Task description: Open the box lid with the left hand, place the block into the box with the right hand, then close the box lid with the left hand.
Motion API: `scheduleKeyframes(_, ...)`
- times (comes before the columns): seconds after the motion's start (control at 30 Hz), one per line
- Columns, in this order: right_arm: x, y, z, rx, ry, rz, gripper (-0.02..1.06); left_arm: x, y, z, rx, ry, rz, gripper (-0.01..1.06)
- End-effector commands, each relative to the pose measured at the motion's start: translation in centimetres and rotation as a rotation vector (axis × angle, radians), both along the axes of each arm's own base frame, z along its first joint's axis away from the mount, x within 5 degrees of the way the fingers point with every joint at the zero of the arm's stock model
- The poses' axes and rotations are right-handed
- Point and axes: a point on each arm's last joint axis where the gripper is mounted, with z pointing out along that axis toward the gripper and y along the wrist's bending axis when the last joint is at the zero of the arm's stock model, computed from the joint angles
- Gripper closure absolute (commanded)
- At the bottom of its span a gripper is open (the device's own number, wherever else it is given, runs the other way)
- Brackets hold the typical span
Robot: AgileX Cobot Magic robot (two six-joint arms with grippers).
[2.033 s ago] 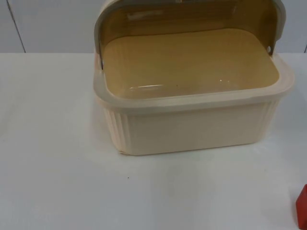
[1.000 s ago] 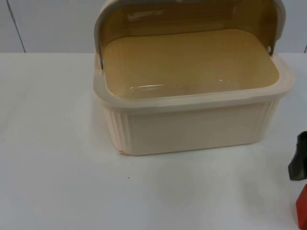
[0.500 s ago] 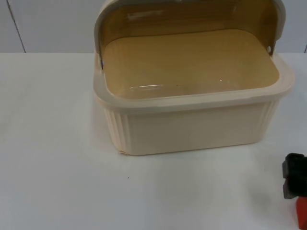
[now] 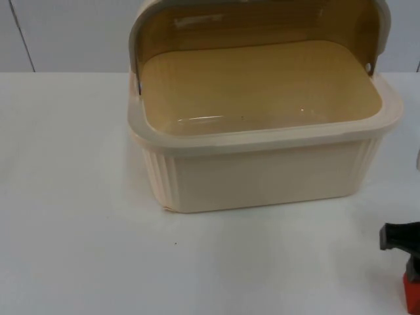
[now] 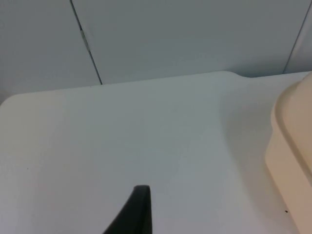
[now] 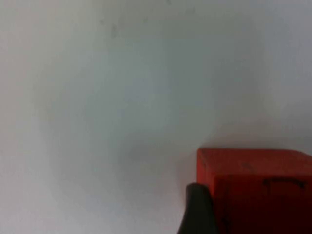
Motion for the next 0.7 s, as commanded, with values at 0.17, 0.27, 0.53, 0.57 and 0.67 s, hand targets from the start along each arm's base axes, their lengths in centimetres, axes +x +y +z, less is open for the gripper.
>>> scheduleKeyframes(0.17, 0.0, -0.4, -0.1, -0.052, 0.001, 0.009, 1.04, -0.1, 0.0, 0.2, 0.01, -0.016, -0.004, 0.0)
scheduleKeyframes(0.27, 0.1, -0.5, 0.0, -0.078, -0.005, 0.032, 1.04, -0.1, 0.0, 0.2, 0.01, -0.016, -0.004, 0.0)
scheduleKeyframes(0.53, 0.7, -1.3, 4.4, -0.144, -0.151, 0.065, 1.04, -0.2, -0.1, 0.1, 0.009, -0.014, -0.004, 0.0)
scheduleKeyframes(0.57, 0.8, -1.5, 5.6, -0.154, -0.187, 0.061, 1.04, -0.2, -0.1, 0.1, 0.009, -0.014, -0.004, 0.0)
scheduleKeyframes(0.67, 1.0, -1.8, 8.3, -0.162, -0.264, 0.086, 1.04, -0.2, -0.1, 0.1, 0.009, -0.014, -0.004, 0.0)
